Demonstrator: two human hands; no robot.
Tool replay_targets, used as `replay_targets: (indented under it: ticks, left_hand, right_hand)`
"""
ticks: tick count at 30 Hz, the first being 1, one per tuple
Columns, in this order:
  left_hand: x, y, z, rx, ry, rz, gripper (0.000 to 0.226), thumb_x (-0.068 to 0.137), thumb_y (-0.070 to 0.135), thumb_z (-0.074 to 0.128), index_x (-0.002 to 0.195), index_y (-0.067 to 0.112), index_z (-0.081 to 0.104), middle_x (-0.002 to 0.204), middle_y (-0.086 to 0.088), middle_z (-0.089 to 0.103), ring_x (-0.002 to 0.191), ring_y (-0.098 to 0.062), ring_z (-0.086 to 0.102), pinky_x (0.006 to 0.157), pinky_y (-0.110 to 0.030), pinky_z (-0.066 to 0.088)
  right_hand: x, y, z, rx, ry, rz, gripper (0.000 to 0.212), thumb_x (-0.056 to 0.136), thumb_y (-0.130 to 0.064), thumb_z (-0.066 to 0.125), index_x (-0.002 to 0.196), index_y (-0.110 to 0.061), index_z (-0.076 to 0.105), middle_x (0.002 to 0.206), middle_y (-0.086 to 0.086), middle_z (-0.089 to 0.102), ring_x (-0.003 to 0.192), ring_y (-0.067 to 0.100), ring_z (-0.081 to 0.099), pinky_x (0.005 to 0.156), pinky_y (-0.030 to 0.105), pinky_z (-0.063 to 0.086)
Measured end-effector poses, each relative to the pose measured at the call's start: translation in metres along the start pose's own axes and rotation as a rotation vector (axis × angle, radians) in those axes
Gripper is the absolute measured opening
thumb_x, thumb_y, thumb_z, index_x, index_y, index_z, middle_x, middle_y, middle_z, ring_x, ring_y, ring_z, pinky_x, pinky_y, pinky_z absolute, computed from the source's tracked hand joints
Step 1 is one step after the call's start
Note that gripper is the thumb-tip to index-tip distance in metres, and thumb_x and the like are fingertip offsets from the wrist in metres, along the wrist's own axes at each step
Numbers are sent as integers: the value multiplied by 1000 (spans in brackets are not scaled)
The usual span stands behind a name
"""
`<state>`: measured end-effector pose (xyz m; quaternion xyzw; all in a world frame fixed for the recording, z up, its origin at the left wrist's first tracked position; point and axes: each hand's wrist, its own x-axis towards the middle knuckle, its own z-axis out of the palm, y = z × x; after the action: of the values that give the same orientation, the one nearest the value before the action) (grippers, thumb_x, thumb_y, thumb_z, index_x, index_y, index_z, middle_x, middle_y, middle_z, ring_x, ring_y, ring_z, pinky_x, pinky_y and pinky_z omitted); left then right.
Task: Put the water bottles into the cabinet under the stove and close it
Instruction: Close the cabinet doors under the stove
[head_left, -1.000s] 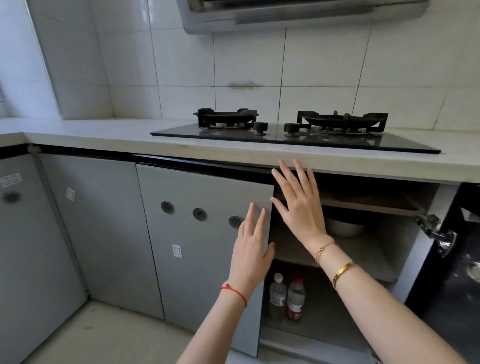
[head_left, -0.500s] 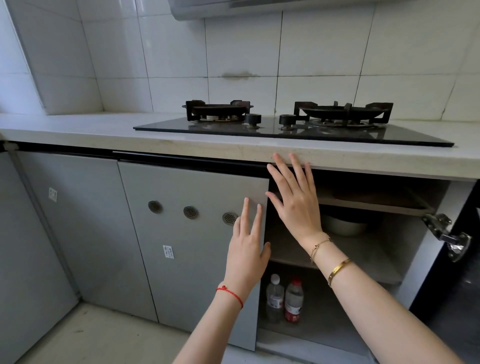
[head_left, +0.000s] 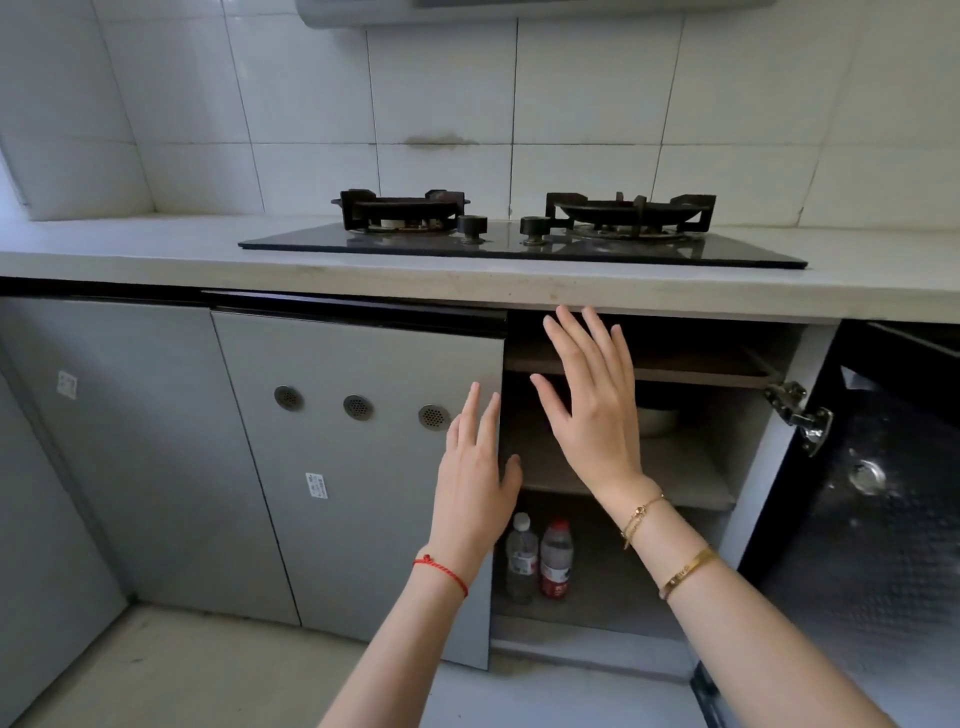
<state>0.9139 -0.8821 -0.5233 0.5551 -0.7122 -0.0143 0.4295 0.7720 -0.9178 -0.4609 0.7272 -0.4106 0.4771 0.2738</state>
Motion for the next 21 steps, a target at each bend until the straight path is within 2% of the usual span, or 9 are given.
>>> replay_targets:
  ticks: [11, 14, 17, 21]
  left_hand:
    - [-51, 83, -19, -168, -60, 213, 61, 95, 20, 54, 150, 18, 28, 156, 1, 31, 146, -15, 23, 120, -32, 23]
    - [-68, 109, -21, -230, -86, 281, 61, 94, 18, 56, 149, 18, 31, 153, 2, 35, 144, -12, 26, 119, -28, 25]
    - [-80, 137, -21, -284, -114, 372, 60, 93, 17, 56, 148, 18, 32, 152, 3, 37, 142, -10, 29, 118, -30, 29]
    - [-92, 176, -17, -353, -169, 464, 58, 94, 20, 56, 147, 20, 34, 152, 5, 36, 142, -8, 28, 118, -28, 27]
  right_hand:
    - [-73, -17, -121, -94, -60, 199, 50, 98, -25, 54, 144, -11, 40, 150, 3, 42, 147, 19, 24, 118, 49, 23]
    - [-92, -19, -154, -164, -61, 210, 50, 97, -24, 55, 144, -10, 42, 149, 3, 43, 146, 19, 25, 119, 48, 23]
    - [-109, -20, -188, -236, -34, 231, 49, 97, -22, 56, 143, -9, 42, 149, 4, 43, 146, 21, 27, 119, 47, 22]
    - [-131, -19, -235, -318, 15, 289, 47, 97, -20, 56, 142, -8, 44, 148, 5, 45, 145, 22, 29, 118, 50, 23]
